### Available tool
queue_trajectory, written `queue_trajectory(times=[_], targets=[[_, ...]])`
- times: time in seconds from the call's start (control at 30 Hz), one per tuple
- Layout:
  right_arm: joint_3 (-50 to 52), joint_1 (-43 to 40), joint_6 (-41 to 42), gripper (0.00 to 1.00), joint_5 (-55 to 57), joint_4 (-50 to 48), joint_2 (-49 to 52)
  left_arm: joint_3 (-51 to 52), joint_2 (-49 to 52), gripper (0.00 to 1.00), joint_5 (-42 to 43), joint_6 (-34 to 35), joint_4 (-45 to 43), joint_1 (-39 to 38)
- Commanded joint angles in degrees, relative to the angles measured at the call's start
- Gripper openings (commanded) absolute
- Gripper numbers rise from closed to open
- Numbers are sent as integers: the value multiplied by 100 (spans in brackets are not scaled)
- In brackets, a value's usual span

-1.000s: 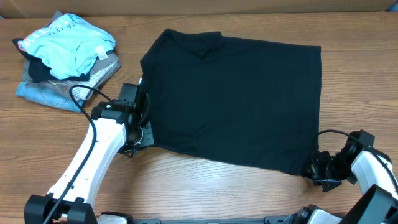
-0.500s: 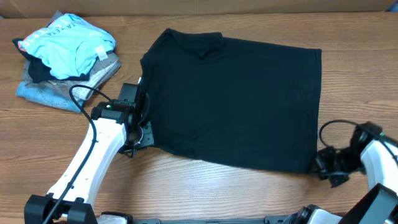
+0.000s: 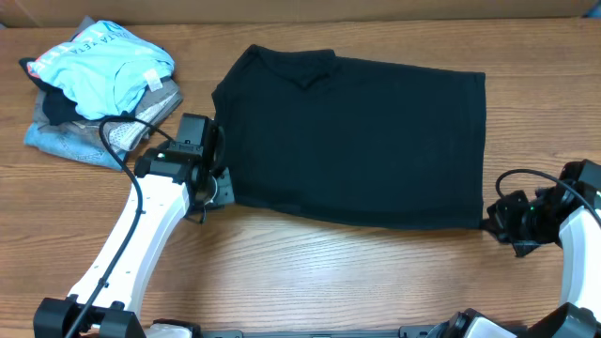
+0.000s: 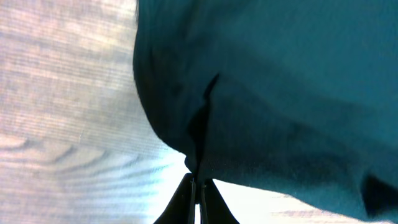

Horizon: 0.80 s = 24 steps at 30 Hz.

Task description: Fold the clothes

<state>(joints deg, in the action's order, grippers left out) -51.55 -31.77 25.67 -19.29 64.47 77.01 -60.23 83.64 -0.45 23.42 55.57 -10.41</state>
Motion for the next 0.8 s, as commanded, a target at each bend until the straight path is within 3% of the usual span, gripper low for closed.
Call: queue_trajectory(times=[0.0,0.3,0.77], targets=[[-140,26,144,4,-420,-372,-39,-122,-50,4,26,-208,-286,26],[-129,76,785,4,-520,-1357,98,-122,-50,4,-28,-566,-1360,26],[-129,483,870,4,-918,-3276,1360,-98,151,6,-553,-564,-1604,26]])
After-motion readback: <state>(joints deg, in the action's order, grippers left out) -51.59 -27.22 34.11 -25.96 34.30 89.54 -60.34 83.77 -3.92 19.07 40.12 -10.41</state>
